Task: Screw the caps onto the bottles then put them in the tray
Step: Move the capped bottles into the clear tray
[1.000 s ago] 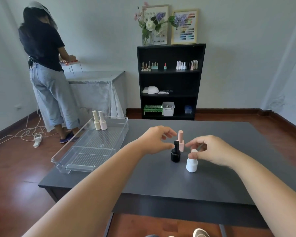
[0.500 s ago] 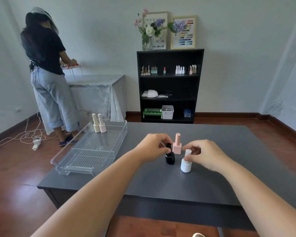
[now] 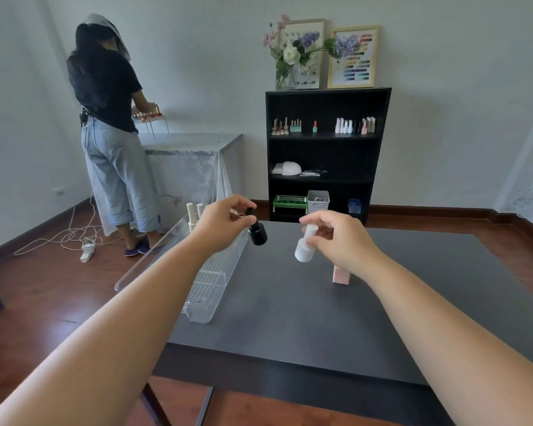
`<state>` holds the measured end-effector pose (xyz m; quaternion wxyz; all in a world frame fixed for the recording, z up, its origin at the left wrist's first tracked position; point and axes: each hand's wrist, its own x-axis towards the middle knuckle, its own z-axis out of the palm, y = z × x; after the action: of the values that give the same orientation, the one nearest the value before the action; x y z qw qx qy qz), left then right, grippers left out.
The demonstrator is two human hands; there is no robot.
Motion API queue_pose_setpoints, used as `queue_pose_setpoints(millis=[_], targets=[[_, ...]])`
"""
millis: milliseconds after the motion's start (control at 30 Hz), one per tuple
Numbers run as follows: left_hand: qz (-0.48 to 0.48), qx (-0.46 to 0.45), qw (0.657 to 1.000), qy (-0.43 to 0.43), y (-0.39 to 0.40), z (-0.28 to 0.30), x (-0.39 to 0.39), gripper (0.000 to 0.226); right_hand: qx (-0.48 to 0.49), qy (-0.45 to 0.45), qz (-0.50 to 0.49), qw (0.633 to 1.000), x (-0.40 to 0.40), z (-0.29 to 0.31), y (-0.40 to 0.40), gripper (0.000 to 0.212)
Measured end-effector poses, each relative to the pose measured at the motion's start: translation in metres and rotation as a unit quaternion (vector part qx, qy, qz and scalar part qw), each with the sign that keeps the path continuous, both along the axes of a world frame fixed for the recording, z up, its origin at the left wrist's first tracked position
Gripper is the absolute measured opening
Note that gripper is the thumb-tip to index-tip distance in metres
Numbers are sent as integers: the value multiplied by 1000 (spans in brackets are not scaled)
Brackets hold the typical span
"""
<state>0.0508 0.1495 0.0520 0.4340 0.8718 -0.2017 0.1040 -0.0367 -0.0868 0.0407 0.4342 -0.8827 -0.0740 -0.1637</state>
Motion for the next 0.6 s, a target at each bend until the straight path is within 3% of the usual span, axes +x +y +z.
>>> queue_pose_setpoints(millis=[233, 467, 600], targets=[[57, 18, 998, -13, 37, 2, 37, 23, 55, -43, 9, 998, 61, 19, 55, 30], [103, 63, 993, -16, 57, -14, 83, 28, 101, 11, 6, 995, 127, -1, 103, 25], [113, 90, 989, -10, 62, -29, 104, 27, 70, 39, 3, 997, 155, -20, 121, 20]])
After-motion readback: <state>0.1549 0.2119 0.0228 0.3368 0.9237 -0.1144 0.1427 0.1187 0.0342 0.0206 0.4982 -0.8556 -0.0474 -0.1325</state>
